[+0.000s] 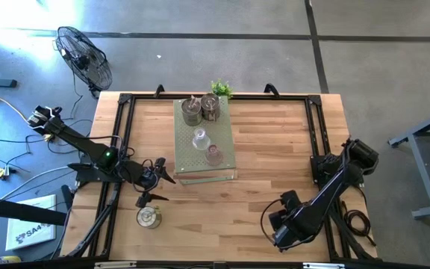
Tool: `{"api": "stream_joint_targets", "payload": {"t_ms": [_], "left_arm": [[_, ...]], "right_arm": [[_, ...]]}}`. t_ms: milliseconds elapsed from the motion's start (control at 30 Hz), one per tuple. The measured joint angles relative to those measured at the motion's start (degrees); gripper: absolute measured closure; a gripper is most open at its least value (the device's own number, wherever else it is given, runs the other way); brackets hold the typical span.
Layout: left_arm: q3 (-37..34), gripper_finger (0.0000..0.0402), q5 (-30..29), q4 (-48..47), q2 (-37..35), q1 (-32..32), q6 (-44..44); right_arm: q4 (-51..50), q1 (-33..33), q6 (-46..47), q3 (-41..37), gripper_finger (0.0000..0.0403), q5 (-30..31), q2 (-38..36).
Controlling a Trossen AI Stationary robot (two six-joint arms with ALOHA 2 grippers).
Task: Pick & Place candle stick holders
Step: Put the pink candle holder on the shelf
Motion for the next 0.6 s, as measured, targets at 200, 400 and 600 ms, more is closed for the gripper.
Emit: {"api": "stream_joint_targets", "payload": {"t_ms": [200, 400, 600], "left_arm": [[0.00, 0.0101, -0.46, 0.27, 0.00, 0.01, 0.14], [0.00, 0.0101, -0.45, 0.35, 0.00, 0.01, 0.20], [0.00, 0.0101, -0.42, 0.31, 0.00, 0.01, 0.20]], "right_arm": [[3.07, 0.00, -2.17, -1.09, 0.0194, -0.58, -0.02], [3.26, 0.00, -2.60, -1.09, 0.0194, -0.54, -0.02], [3.28, 0.00, -2.65, -1.11, 0.0202, -0.81, -0.02]]}}
